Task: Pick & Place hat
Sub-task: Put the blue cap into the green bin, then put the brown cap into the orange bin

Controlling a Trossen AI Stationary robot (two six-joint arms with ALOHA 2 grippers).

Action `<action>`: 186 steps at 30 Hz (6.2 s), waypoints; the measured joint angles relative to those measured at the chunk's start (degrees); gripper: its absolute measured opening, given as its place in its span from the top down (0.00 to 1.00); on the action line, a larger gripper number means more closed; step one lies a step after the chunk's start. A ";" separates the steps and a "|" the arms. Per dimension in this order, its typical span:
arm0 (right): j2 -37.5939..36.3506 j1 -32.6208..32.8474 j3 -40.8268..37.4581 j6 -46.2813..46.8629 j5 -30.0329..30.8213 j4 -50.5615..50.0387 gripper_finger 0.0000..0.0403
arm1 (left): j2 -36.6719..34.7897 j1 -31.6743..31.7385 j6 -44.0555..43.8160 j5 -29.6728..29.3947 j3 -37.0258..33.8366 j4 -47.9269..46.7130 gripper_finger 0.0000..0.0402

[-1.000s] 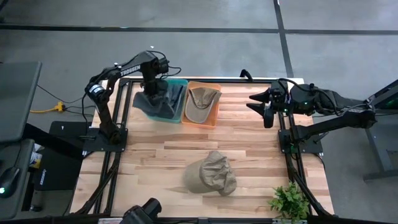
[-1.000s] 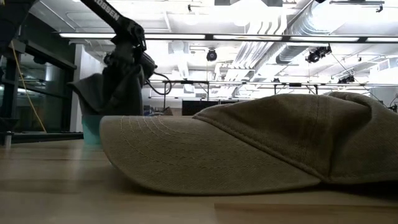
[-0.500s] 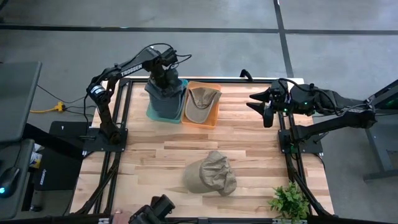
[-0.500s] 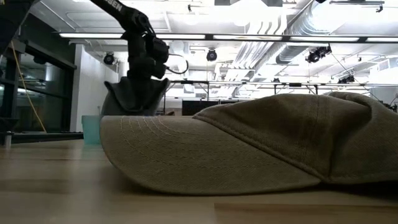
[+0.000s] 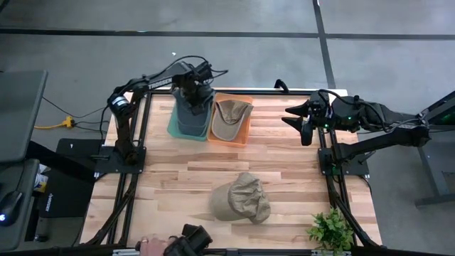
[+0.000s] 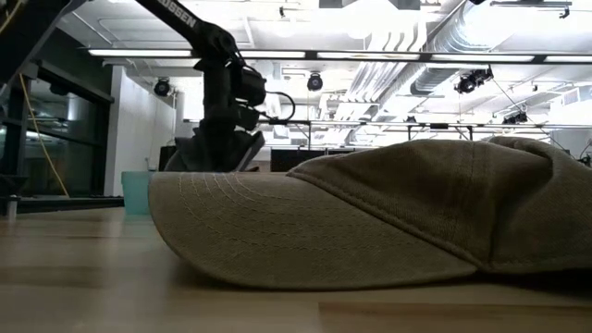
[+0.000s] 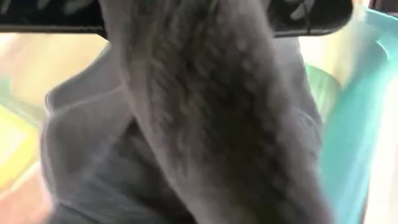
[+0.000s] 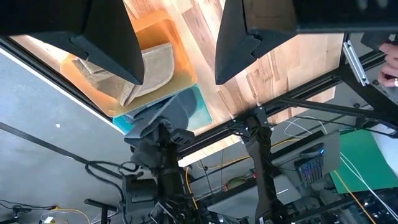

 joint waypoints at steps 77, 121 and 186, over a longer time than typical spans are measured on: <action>-0.01 -0.01 0.00 -0.43 3.41 0.01 0.52 | 0.14 -1.96 -76.68 -21.10 6.84 4.95 0.98; -0.01 0.01 -0.02 -1.90 3.63 0.03 0.52 | -1.50 -1.40 -86.73 -12.62 -11.98 20.76 1.00; -0.02 0.27 -0.02 5.24 -5.23 0.71 0.52 | -24.99 -79.25 -139.97 -30.71 -41.51 53.50 0.83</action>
